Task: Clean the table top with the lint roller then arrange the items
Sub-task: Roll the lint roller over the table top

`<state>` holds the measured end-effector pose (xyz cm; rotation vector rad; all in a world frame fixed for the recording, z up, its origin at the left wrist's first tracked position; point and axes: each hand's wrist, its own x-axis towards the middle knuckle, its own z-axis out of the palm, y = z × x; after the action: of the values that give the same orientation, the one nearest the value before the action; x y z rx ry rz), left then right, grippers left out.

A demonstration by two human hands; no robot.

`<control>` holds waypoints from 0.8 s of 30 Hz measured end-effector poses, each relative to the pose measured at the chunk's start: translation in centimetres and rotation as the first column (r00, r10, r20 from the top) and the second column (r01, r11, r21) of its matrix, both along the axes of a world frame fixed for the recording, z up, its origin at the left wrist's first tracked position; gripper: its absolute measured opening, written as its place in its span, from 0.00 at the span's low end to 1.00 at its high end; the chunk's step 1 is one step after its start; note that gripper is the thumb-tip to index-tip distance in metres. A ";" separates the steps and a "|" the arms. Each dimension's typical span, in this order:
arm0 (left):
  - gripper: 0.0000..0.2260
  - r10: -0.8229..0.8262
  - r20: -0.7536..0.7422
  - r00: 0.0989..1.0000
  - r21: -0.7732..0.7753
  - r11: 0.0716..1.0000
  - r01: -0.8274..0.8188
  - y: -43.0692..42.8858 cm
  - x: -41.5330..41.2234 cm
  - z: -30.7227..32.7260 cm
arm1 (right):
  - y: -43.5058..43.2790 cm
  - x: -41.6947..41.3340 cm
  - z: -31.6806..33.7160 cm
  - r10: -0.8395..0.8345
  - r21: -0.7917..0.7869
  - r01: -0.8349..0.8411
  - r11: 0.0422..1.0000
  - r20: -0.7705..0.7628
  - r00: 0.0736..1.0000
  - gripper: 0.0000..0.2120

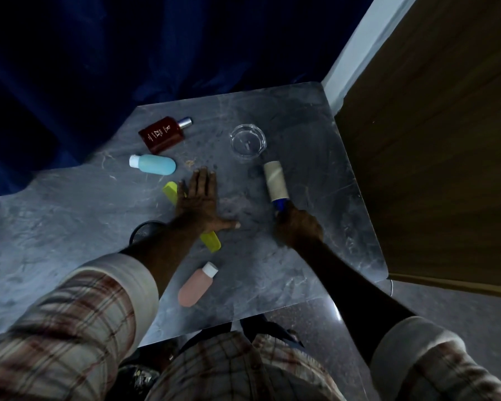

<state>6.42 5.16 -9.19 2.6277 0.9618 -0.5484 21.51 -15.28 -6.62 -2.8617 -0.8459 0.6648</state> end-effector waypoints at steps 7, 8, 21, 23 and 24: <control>0.71 -0.001 0.010 1.000 -0.015 1.000 0.002 0.1 -0.1 -0.3 | -5.5 6.0 0.6 -0.415 0.009 0.426 0.905 -0.211 0.885 0.19; 0.71 -0.003 0.007 1.000 -0.015 1.000 0.003 0.1 -0.1 -0.3 | -6.3 6.5 0.6 -0.447 0.016 0.461 0.887 -0.215 0.869 0.19; 0.71 0.004 0.037 0.999 -0.015 1.000 -0.003 0.1 -0.2 -0.5 | -5.6 6.3 0.3 -0.434 0.001 0.444 0.896 -0.198 0.879 0.19; 0.71 0.002 0.026 1.000 -0.016 1.000 -0.002 0.1 -0.2 -0.5 | -4.2 5.0 0.1 -0.293 0.005 0.298 0.955 -0.170 0.941 0.18; 0.71 0.003 0.026 1.000 -0.017 1.000 -0.002 0.1 -0.2 -0.5 | -3.4 4.2 0.0 -0.212 -0.002 0.214 0.977 -0.158 0.965 0.18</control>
<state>6.25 5.27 -9.68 2.6118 0.9485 -0.5181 25.75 -18.72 -6.60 -2.7859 -0.5099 0.8383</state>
